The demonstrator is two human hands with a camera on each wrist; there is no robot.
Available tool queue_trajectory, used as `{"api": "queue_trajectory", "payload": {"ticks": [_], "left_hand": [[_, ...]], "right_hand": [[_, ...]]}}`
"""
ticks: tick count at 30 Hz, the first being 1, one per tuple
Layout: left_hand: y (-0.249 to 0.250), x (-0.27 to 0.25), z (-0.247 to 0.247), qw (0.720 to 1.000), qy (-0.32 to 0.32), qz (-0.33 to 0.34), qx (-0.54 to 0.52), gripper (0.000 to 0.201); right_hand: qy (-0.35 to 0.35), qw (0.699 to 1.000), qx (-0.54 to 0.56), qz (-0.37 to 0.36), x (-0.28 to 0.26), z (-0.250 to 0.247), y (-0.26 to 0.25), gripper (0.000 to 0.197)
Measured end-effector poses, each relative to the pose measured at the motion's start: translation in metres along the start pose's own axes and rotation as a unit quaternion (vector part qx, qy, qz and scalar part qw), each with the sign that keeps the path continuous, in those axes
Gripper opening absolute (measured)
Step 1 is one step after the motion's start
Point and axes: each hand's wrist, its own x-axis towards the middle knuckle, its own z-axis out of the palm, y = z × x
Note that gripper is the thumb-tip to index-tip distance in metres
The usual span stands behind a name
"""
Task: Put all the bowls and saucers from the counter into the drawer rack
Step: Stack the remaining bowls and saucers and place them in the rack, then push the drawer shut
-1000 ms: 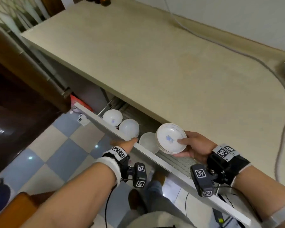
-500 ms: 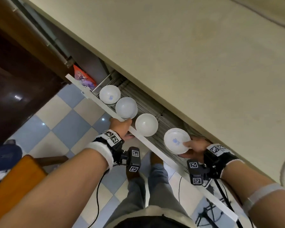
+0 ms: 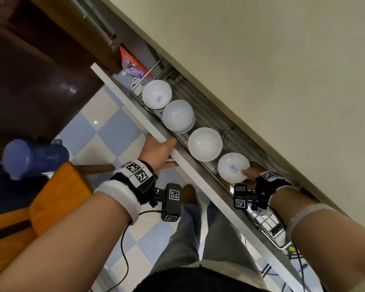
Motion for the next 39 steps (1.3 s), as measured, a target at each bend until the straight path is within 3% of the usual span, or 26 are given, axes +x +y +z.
{"api": "queue_trajectory", "payload": {"ticks": [5, 11, 13, 16, 20, 24, 27, 30, 33, 35, 37, 39], "left_hand": [[0.002, 0.002, -0.002, 1.000, 0.003, -0.009, -0.005, 0.042], [0.002, 0.002, -0.003, 1.000, -0.003, -0.006, 0.001, 0.029], [0.003, 0.001, -0.003, 1.000, -0.003, -0.010, 0.004, 0.034], [0.004, 0.002, -0.004, 1.000, -0.002, -0.015, 0.007, 0.042], [0.004, 0.004, -0.007, 1.000, -0.008, -0.029, 0.002, 0.049], [0.007, 0.006, -0.010, 0.999, -0.030, -0.044, -0.006, 0.056], [0.009, 0.005, -0.014, 0.996, -0.061, -0.057, -0.009, 0.063], [0.014, 0.009, -0.020, 0.991, -0.109, -0.073, -0.005, 0.048], [0.017, 0.014, -0.029, 0.983, -0.158, -0.093, 0.013, 0.041], [0.023, 0.020, -0.038, 0.976, -0.188, -0.107, 0.016, 0.040], [0.035, 0.023, -0.048, 0.972, -0.202, -0.114, 0.040, 0.037], [0.047, 0.024, -0.058, 0.972, -0.197, -0.091, 0.093, 0.044]], "right_hand": [[-0.029, 0.999, -0.031, -0.028, -0.025, 0.001, -0.009, 0.034], [0.008, 1.000, -0.003, 0.024, -0.017, 0.004, -0.005, 0.038], [0.007, 1.000, -0.010, 0.016, -0.010, 0.001, -0.002, 0.037], [0.006, 0.988, -0.153, -0.009, -0.013, -0.004, -0.002, 0.007], [-0.034, 0.948, -0.316, -0.010, -0.022, -0.002, -0.009, 0.015], [0.005, 0.996, -0.086, 0.037, -0.032, -0.003, -0.011, 0.051], [0.030, 0.986, -0.159, 0.033, -0.056, -0.008, -0.018, 0.043], [0.068, 0.992, -0.106, 0.004, -0.097, -0.019, -0.027, 0.029], [0.104, 0.994, -0.030, -0.032, -0.129, -0.015, -0.026, 0.057], [0.131, 0.980, 0.147, -0.010, -0.150, -0.008, -0.028, 0.041], [0.178, 0.938, 0.296, 0.013, -0.172, 0.002, -0.029, 0.023], [0.219, 0.921, 0.321, 0.016, -0.202, 0.020, -0.026, 0.021]]}}
